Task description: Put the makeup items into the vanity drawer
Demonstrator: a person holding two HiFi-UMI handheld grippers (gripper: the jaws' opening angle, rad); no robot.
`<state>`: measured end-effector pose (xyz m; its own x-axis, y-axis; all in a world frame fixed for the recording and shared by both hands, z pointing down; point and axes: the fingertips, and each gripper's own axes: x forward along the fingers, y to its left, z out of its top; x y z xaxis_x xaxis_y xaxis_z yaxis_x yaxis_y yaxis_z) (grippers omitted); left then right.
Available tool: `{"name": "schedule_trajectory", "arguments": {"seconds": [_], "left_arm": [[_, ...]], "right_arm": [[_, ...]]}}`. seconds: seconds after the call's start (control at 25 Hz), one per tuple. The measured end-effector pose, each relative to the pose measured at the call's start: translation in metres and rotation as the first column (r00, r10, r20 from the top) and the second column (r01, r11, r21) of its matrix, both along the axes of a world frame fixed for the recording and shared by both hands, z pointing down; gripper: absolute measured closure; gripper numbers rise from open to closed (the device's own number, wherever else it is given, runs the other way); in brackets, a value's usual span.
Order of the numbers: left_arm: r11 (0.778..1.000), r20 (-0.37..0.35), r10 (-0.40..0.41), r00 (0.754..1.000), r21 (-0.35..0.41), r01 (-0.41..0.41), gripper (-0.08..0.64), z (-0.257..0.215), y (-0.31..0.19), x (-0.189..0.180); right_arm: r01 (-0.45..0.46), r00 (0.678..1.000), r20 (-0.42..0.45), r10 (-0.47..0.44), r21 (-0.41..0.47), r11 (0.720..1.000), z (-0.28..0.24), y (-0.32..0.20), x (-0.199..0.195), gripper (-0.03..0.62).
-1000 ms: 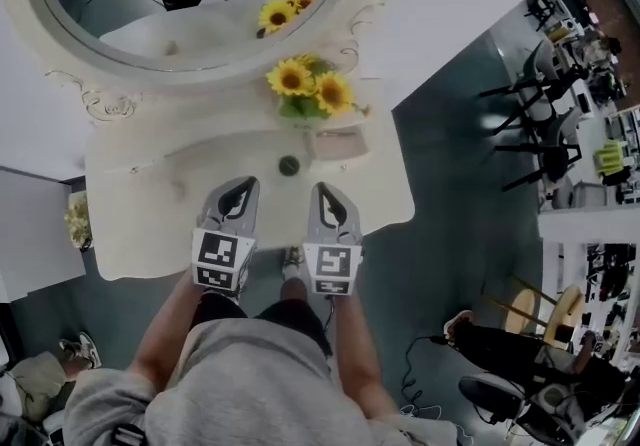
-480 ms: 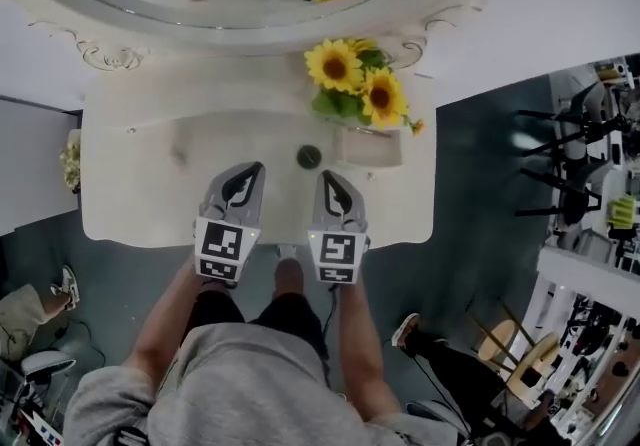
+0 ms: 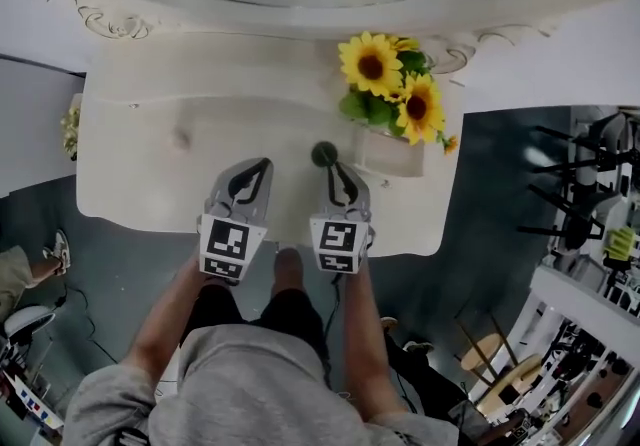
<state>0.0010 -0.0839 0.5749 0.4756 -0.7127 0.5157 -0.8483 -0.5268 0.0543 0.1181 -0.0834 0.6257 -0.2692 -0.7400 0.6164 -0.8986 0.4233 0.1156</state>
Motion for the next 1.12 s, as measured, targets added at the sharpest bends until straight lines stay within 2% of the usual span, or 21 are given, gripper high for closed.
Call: {"name": "schedule_trajectory", "arguments": {"seconds": [0.04,0.12,0.52,0.68,0.88,0.96,1.12], "left_arm": [[1.000,-0.001,-0.003,1.000,-0.002,0.003,0.549,0.001,0.000,-0.001],[1.000,-0.003,-0.010,1.000,-0.007,0.010,0.549,0.002,0.001,-0.003],[0.999,-0.004,-0.037,0.999,-0.032,0.037,0.549,0.010,0.004,-0.015],[0.998,0.000,-0.042,0.999,-0.036,0.042,0.549,0.012,0.004,-0.017],[0.998,-0.002,-0.044,0.999,-0.038,0.044,0.549,0.013,0.004,-0.018],[0.998,-0.001,-0.046,0.999,-0.037,0.046,0.549,0.012,0.003,-0.019],[0.998,0.001,-0.047,0.999,-0.033,0.047,0.549,0.011,0.003,-0.020]], "right_arm": [[0.008,1.000,-0.003,-0.008,-0.013,1.000,0.004,0.000,-0.003,0.534],[0.028,1.000,0.003,-0.028,-0.040,0.999,0.010,-0.001,-0.009,0.460],[0.020,0.998,-0.049,-0.026,-0.114,0.993,0.030,-0.009,-0.012,0.454],[0.027,0.999,-0.040,-0.034,-0.157,0.987,0.039,-0.007,-0.012,0.455],[0.035,0.998,-0.038,-0.042,-0.174,0.984,0.042,-0.005,-0.014,0.520],[0.029,0.998,-0.046,-0.038,-0.169,0.985,0.042,-0.005,-0.013,0.586],[0.031,0.998,-0.044,-0.039,-0.163,0.986,0.040,-0.006,-0.014,0.586]]}}
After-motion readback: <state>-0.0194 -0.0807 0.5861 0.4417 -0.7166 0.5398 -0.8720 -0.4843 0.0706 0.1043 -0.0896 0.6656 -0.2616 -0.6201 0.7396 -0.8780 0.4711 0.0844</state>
